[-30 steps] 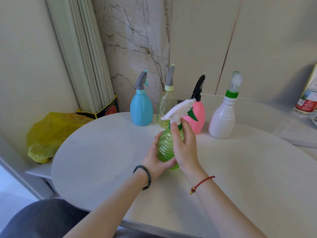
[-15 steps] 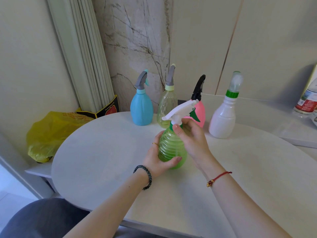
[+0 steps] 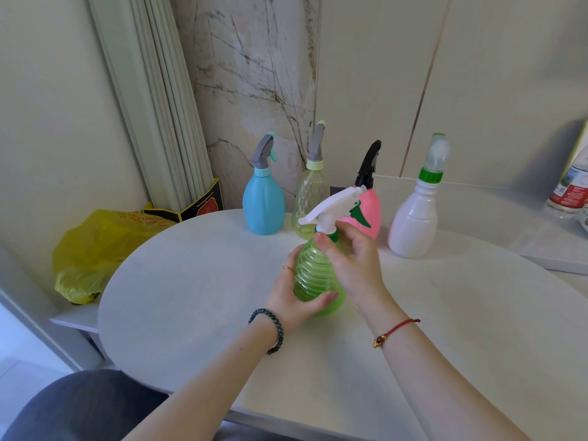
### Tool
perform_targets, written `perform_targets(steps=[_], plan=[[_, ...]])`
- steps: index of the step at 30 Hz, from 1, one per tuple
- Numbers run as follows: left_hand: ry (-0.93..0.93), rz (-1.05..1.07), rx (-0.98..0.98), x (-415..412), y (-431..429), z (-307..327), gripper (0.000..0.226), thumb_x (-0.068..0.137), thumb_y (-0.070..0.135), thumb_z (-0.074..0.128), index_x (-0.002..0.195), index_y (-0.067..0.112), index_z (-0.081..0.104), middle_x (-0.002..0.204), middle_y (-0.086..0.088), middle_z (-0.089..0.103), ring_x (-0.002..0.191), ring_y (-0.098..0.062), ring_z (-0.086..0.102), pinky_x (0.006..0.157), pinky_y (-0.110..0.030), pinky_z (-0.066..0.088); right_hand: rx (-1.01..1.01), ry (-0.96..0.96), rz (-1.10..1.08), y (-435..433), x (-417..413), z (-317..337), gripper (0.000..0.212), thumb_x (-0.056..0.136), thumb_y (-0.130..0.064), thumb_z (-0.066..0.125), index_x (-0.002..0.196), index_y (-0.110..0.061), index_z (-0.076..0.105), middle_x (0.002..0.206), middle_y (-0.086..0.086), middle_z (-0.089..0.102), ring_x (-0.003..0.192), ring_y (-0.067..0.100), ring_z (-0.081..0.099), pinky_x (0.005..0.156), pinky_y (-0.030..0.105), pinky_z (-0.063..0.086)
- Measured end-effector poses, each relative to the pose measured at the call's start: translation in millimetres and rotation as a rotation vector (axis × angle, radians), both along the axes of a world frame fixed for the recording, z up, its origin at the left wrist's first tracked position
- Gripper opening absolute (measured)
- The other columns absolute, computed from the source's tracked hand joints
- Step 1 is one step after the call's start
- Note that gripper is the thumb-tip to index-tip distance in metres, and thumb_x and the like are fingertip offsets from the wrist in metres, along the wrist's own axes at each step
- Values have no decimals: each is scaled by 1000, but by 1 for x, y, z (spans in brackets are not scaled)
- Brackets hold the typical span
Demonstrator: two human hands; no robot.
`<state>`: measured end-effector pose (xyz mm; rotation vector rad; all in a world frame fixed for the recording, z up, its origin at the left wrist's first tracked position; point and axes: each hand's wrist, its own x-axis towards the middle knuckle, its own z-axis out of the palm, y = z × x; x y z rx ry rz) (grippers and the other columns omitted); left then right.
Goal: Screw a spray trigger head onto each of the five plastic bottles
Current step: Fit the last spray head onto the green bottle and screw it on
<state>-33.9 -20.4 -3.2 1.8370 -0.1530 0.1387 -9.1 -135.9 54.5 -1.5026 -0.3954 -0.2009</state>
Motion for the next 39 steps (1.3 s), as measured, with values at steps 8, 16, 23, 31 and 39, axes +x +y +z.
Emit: perform_targets(steps=[8, 16, 23, 31, 39], plan=[[-8, 21, 24, -2, -2, 0, 91, 53, 47, 74, 130, 35, 27, 118, 13, 57, 109, 0, 56, 97, -32, 47, -138, -8, 63, -3, -2, 1, 18, 87, -22, 57, 104, -18, 61, 98, -1, 65, 95, 12, 59, 81, 17, 45], [6, 33, 24, -3, -2, 0, 85, 58, 40, 75, 126, 41, 25, 114, 20, 54, 103, 12, 53, 86, -11, 46, -114, -2, -58, 1, -6, -1, 12, 82, -25, 64, 93, -29, 62, 87, -12, 65, 82, -4, 60, 73, 7, 43], [0, 85, 87, -7, -6, 6, 83, 61, 32, 78, 125, 40, 26, 108, 21, 53, 100, 11, 51, 83, -9, 43, -154, -9, -137, 2, -14, -3, 22, 80, -30, 66, 100, -28, 60, 89, -17, 63, 84, -8, 58, 69, 2, 40], [-31, 120, 75, -13, -84, 10, 77, 60, 32, 72, 124, 32, 29, 124, 3, 51, 108, -10, 54, 93, -34, 48, -158, 49, -359, -56, -30, -32, 64, 53, -19, 86, 91, -39, 38, 92, -14, 58, 84, -11, 59, 62, 3, 44], [66, -158, 73, 25, -182, 40, 78, 74, 28, 65, 138, 29, 19, 94, 26, 49, 93, -2, 52, 58, 8, 31, -235, 41, -422, -188, 8, -8, 49, 64, -24, 81, 99, -40, 52, 101, -15, 59, 89, -11, 56, 66, 8, 43]])
